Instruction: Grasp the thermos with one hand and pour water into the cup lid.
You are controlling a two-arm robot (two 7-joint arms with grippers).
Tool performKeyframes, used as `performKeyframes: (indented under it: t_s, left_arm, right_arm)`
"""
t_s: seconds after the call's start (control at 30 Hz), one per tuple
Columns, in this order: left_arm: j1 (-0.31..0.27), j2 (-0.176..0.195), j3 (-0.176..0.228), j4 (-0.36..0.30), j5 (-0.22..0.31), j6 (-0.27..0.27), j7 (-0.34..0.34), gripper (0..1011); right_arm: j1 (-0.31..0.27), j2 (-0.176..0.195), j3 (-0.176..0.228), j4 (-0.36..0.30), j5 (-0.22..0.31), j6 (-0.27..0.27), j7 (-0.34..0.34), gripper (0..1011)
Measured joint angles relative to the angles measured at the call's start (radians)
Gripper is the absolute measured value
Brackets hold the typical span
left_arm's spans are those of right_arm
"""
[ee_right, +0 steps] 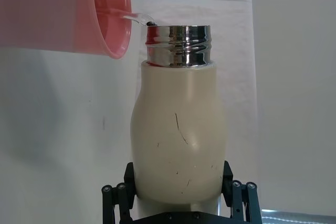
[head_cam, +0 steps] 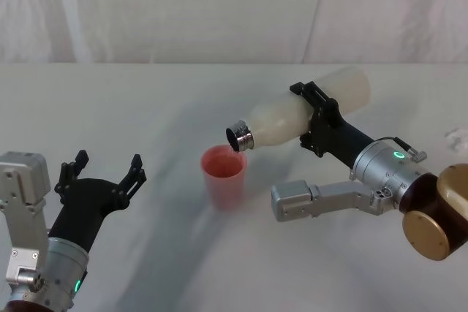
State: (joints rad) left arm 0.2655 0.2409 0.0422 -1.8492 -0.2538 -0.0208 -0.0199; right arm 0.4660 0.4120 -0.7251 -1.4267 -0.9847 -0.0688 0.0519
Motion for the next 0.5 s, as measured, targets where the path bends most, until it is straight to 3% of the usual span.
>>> performKeyframes:
  t_s: [0.5]
  left_arm:
    - [0.000, 0.000, 0.000, 0.000, 0.000, 0.000, 0.000, 1001]
  right_arm:
    - [0.006, -0.003, -0.003, 0.005, -0.004, -0.004, -0.012, 951]
